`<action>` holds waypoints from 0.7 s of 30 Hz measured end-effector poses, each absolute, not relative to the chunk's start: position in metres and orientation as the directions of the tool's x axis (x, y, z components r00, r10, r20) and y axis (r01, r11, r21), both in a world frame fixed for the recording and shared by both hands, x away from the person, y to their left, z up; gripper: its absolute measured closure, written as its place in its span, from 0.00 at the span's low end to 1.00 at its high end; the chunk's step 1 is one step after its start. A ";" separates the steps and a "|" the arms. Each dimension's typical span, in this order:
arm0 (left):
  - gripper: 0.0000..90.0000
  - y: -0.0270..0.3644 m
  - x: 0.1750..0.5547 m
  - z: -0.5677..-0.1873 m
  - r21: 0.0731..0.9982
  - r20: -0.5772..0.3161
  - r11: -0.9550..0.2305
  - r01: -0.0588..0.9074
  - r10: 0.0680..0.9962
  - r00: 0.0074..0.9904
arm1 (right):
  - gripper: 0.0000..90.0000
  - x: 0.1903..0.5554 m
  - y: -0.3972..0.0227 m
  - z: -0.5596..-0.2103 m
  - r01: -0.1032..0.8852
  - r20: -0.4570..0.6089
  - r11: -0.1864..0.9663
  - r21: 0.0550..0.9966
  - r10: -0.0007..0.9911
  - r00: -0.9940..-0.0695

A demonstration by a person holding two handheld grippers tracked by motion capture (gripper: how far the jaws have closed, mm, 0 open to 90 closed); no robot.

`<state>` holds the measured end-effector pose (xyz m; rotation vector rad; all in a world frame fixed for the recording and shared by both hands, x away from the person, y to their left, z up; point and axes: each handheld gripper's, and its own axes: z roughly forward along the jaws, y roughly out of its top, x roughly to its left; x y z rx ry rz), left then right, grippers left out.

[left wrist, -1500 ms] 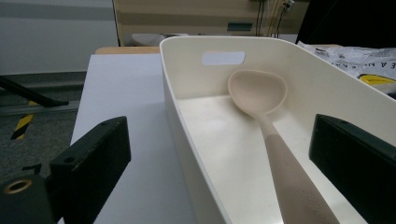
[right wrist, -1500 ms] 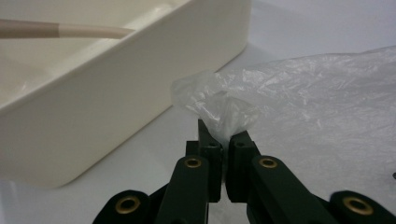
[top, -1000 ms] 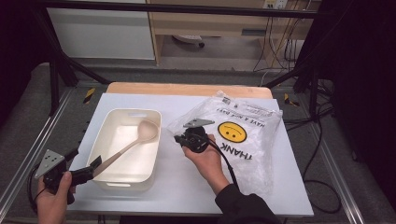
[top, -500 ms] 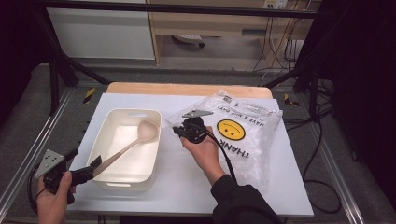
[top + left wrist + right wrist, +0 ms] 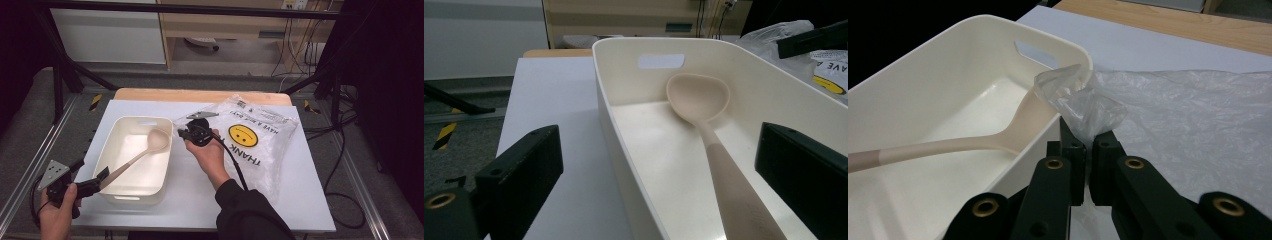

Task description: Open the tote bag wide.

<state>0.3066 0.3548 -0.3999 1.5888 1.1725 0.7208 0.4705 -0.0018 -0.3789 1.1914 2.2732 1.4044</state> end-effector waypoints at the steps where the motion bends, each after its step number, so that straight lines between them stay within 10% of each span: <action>1: 0.05 0.355 0.307 -0.400 0.939 -0.088 -0.042 0.340 0.931 0.356 | 0.96 0.471 0.000 -0.380 0.522 0.216 0.223 0.823 0.727 -0.652; 12: 0.05 0.355 0.307 -0.400 0.940 -0.086 -0.040 0.338 0.932 0.351 | 0.38 0.461 -0.003 -0.370 0.526 0.199 0.251 0.813 0.728 -0.656; 21: 0.05 0.356 0.307 -0.400 0.938 -0.092 -0.038 0.343 0.931 0.355 | 0.19 0.453 -0.016 -0.359 0.509 0.158 0.268 0.818 0.745 -0.648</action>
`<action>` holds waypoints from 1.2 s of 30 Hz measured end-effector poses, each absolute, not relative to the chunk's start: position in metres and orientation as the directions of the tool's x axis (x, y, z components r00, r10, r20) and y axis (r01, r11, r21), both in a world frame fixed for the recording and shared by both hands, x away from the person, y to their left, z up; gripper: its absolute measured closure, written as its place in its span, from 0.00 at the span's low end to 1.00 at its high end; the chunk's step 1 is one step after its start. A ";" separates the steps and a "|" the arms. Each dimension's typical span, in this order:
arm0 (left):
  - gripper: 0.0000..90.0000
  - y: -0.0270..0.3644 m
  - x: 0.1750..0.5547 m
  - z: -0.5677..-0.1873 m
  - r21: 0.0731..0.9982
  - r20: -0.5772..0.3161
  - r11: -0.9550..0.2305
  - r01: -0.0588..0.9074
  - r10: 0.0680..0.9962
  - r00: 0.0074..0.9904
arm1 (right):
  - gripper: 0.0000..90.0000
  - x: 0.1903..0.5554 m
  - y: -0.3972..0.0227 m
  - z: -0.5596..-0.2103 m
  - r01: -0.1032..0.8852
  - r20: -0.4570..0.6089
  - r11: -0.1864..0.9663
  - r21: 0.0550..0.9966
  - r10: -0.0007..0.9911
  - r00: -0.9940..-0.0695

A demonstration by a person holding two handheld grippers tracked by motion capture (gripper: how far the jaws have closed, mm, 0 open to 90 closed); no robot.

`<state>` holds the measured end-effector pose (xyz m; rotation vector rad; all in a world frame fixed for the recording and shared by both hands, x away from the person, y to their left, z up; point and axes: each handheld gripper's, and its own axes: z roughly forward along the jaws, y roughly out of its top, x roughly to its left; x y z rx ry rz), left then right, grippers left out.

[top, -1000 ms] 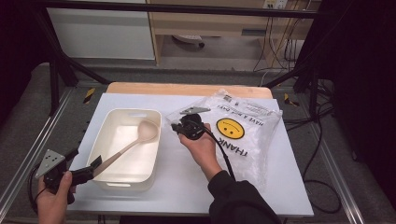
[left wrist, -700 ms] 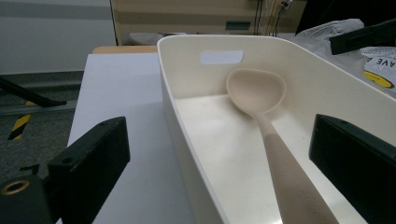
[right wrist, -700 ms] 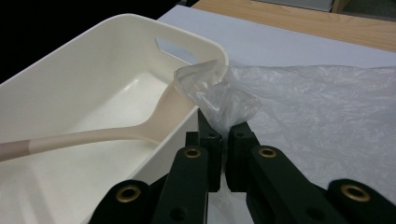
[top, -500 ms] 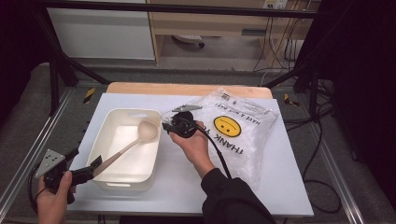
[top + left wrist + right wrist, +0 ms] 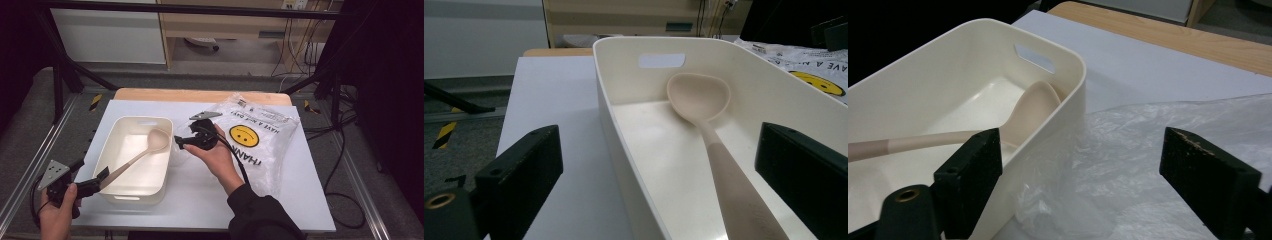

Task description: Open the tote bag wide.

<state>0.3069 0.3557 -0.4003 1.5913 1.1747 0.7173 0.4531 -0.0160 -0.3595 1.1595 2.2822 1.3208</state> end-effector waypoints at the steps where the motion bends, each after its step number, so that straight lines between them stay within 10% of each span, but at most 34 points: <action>1: 0.05 0.356 0.307 -0.400 0.939 -0.092 -0.038 0.343 0.930 0.355 | 0.18 0.452 -0.019 -0.359 0.506 0.157 0.268 0.820 0.744 -0.649; 36: 0.05 0.355 0.307 -0.401 0.936 -0.087 -0.043 0.349 0.933 0.349 | 0.08 0.401 -0.140 -0.330 0.425 0.103 0.213 0.880 0.787 -0.609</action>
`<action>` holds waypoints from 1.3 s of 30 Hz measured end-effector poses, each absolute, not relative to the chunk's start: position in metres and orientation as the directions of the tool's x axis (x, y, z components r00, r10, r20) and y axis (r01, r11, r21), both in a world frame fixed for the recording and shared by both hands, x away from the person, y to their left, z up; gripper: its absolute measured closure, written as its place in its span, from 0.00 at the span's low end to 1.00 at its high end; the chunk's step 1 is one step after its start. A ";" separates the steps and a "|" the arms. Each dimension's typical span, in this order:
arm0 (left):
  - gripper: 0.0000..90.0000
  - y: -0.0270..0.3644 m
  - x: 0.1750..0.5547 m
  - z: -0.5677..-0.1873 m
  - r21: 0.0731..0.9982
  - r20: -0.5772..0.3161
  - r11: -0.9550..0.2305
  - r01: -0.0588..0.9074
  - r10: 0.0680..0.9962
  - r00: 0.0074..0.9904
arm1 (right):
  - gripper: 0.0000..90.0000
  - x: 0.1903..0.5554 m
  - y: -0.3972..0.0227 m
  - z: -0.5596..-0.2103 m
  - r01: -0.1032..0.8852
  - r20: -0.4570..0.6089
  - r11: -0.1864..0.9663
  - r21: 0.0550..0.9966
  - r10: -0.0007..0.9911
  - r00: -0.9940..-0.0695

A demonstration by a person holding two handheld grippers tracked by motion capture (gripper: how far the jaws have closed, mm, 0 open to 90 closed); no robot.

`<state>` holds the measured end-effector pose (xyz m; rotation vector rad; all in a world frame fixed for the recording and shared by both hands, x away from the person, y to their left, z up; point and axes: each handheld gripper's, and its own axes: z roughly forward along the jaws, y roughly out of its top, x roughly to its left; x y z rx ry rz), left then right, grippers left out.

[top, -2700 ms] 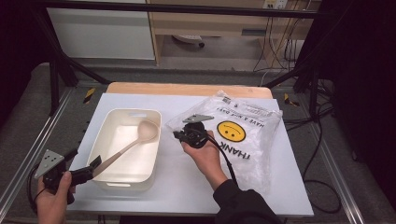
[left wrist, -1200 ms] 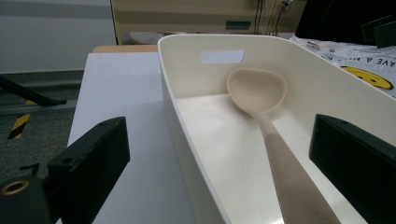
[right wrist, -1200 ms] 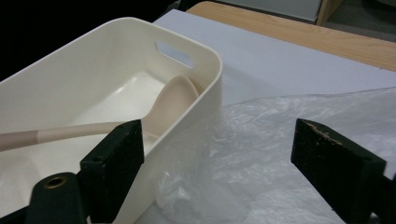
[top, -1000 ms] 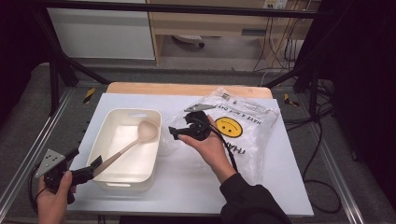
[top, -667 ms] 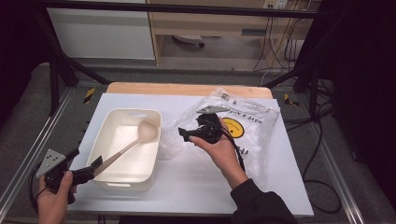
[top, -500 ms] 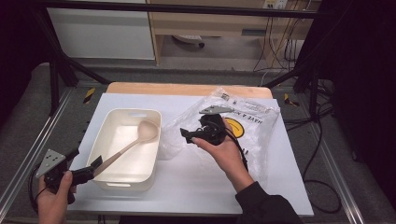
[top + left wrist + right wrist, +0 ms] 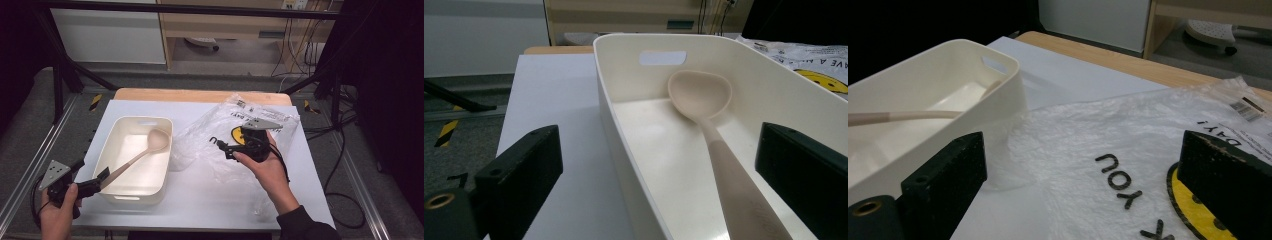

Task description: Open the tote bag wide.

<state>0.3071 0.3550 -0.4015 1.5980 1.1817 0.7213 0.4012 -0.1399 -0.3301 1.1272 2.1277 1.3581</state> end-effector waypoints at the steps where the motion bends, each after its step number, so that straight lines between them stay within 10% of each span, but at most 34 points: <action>1: 0.05 0.355 0.307 -0.402 0.937 -0.088 -0.042 0.348 0.933 0.350 | 0.08 0.405 -0.142 -0.336 0.431 0.104 0.215 0.876 0.789 -0.605; 39: 0.05 0.353 0.307 -0.402 0.939 -0.088 -0.044 0.340 0.927 0.365 | 0.11 0.447 -0.158 -0.423 0.537 0.095 0.320 0.780 0.788 -0.608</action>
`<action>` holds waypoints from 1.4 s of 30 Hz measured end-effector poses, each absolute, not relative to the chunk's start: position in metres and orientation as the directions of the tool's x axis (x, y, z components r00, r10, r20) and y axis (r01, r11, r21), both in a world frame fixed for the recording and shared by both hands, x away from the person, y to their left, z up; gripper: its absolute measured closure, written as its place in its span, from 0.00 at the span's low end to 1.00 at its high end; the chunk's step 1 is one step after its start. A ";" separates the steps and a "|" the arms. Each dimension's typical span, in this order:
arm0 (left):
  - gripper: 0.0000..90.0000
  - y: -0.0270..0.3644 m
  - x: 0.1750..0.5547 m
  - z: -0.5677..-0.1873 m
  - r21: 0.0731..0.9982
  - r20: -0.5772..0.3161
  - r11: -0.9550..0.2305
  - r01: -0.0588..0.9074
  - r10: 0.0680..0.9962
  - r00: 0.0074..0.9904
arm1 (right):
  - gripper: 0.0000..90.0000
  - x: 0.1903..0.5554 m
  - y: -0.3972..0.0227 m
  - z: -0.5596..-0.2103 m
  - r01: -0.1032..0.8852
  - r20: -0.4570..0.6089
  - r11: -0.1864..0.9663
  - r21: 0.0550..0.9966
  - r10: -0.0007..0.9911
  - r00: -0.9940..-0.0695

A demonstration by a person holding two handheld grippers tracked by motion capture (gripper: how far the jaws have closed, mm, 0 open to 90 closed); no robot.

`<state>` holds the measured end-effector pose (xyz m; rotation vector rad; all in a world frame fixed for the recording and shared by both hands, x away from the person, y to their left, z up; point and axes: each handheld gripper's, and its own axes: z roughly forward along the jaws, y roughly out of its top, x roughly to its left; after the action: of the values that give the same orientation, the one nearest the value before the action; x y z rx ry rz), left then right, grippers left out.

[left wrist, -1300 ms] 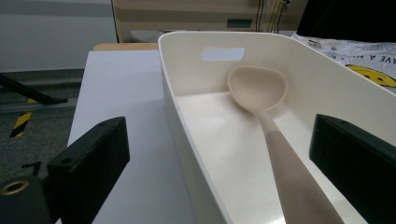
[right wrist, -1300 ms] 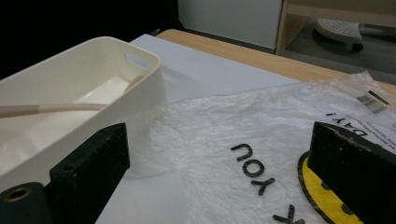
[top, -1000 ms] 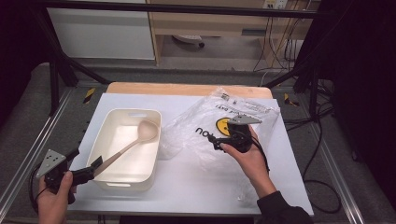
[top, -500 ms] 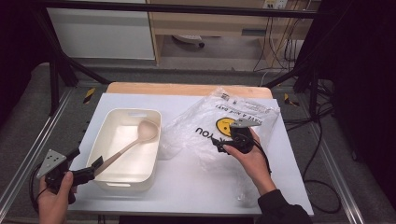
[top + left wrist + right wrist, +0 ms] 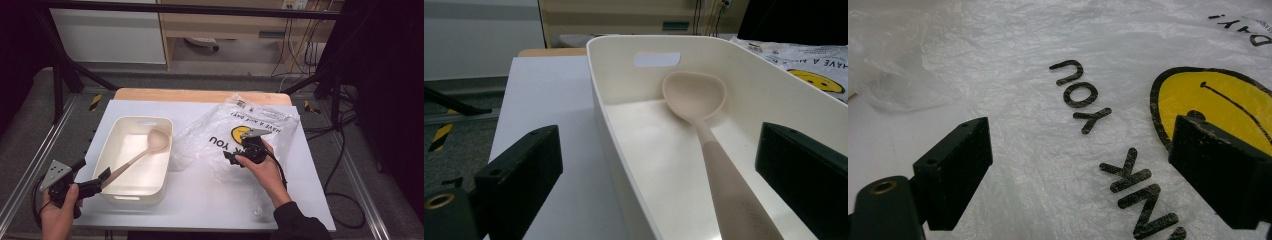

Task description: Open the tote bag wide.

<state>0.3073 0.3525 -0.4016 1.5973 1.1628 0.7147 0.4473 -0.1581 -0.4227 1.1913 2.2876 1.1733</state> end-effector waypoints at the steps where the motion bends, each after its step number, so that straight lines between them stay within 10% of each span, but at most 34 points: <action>1: 0.05 0.353 0.307 -0.401 0.940 -0.086 -0.047 0.339 0.926 0.367 | 0.11 0.447 -0.158 -0.423 0.537 0.097 0.319 0.781 0.788 -0.608; 42: 0.05 0.352 0.306 -0.400 0.940 -0.086 -0.046 0.337 0.927 0.366 | 0.05 0.430 -0.135 -0.461 0.531 0.009 0.468 0.706 0.744 -0.668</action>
<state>0.3060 0.3518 -0.3996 1.5967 1.1593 0.7167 0.4301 -0.1350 -0.4612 1.0850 2.4195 1.0063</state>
